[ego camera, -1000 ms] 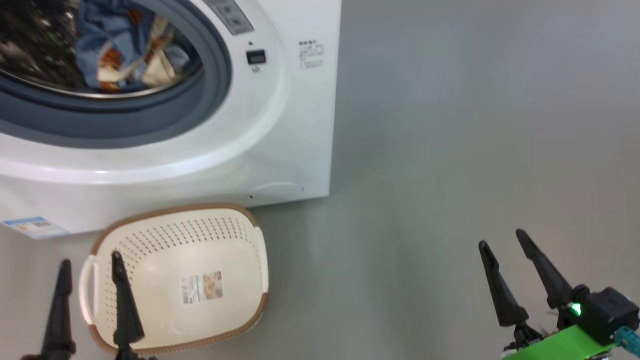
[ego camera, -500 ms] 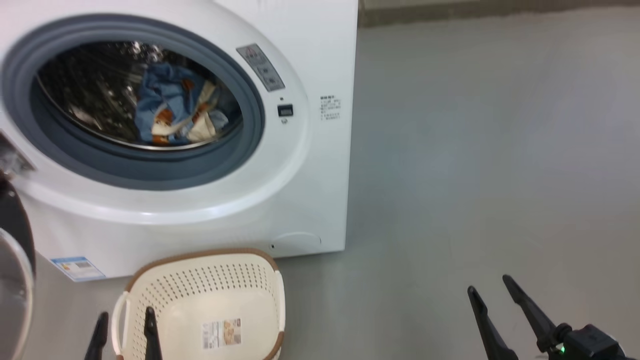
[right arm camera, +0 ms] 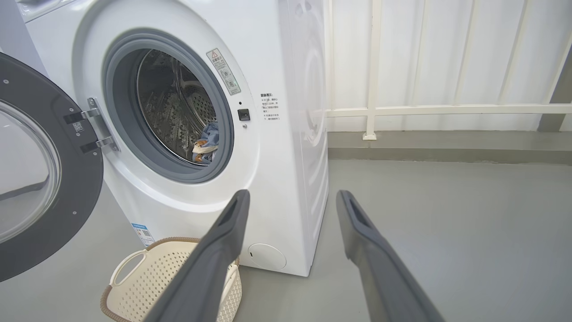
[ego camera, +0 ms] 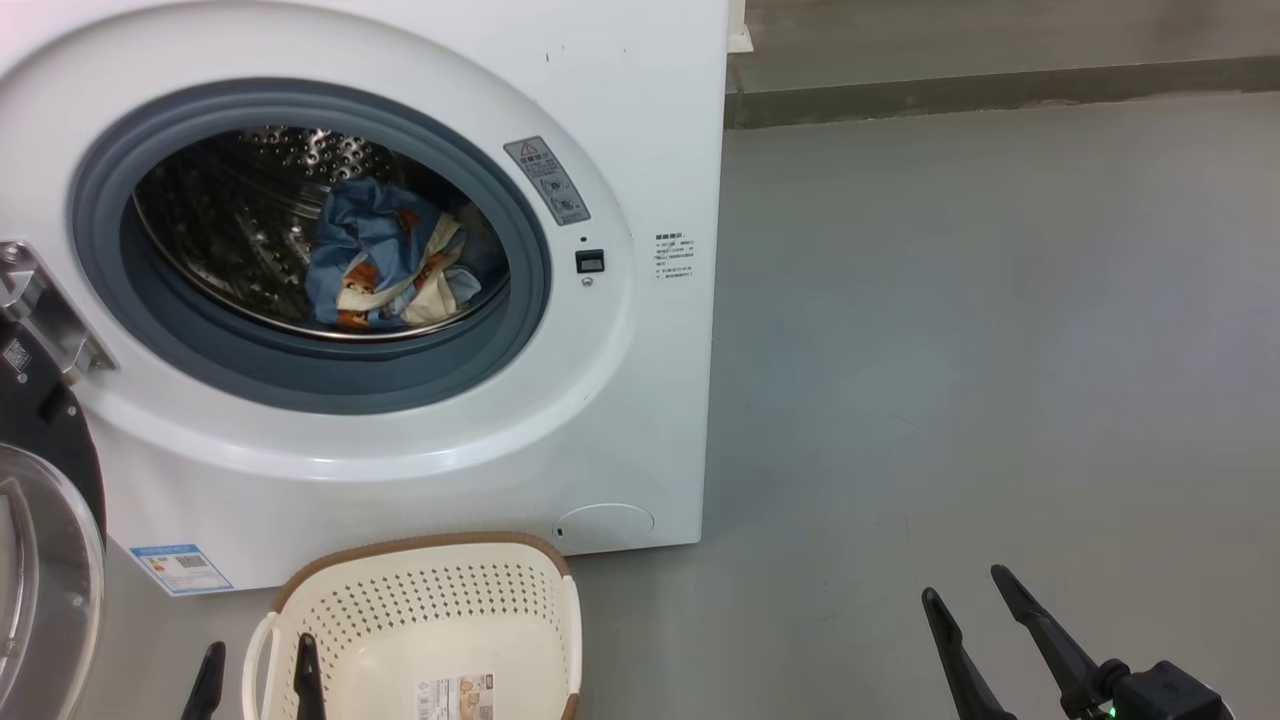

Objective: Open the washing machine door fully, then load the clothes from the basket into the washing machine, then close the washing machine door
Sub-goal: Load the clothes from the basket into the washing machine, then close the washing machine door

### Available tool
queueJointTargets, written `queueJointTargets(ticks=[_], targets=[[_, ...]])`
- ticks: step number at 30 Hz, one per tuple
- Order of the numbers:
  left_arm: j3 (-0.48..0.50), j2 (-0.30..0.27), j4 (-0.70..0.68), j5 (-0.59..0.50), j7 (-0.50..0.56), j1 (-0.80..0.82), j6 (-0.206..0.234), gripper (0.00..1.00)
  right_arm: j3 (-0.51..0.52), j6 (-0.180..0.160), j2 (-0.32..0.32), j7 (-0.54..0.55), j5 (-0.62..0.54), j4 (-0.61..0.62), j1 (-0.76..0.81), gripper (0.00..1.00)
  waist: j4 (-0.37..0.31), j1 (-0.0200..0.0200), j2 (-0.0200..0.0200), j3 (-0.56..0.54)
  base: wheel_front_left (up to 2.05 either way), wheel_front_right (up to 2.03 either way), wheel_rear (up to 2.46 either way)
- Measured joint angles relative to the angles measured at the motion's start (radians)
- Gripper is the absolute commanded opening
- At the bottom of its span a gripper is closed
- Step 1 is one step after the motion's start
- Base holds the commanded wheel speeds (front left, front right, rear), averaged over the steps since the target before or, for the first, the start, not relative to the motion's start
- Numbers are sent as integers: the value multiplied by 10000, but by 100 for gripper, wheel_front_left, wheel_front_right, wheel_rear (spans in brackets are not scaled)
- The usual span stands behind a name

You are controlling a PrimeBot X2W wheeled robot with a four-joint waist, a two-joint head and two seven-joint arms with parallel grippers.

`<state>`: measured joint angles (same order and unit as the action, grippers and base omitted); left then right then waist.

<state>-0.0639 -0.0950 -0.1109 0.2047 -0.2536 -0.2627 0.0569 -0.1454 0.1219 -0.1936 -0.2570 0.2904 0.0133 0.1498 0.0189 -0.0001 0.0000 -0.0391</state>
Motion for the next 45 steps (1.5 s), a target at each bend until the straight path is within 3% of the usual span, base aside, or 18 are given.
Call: queueJointTargets(ticks=[32,45], targets=[[102,29,226,-12,0,-1,-176,100,165,0,46,0,-2,-75,167,100,-101,1,0,-148,-1,0,0],[90,52,368,-98,0,1,-190,100,236,0,40,0,-2,-75,167,100,-83,2,0,-108,-109,93,17]])
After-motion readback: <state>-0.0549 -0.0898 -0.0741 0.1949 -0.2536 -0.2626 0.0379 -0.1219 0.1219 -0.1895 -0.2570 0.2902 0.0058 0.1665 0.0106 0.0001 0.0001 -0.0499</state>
